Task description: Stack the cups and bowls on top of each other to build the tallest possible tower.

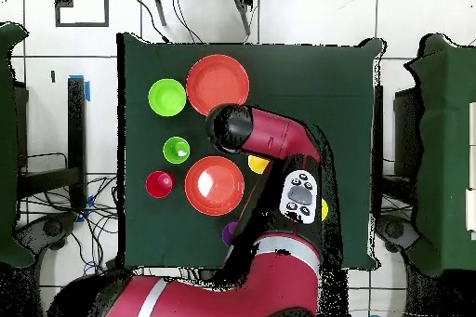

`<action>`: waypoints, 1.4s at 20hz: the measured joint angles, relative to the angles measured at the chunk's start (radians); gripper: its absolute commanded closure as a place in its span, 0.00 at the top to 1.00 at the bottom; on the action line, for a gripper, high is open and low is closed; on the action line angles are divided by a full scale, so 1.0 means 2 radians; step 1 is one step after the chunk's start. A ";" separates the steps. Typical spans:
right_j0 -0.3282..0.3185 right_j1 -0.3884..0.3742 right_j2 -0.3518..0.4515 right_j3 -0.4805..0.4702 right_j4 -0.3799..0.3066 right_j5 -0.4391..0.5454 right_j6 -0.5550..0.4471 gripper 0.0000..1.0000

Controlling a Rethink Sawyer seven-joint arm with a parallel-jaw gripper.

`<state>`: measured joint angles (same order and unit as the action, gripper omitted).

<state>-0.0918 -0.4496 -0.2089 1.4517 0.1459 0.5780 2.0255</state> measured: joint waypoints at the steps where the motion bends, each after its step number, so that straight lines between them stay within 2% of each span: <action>1: 0.000 0.000 0.000 0.000 0.000 0.000 0.000 1.00; 28: 0.000 -0.003 0.017 0.004 0.000 0.000 0.000 1.00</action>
<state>-0.0916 -0.4558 -0.1755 1.4594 0.1461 0.5778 2.0255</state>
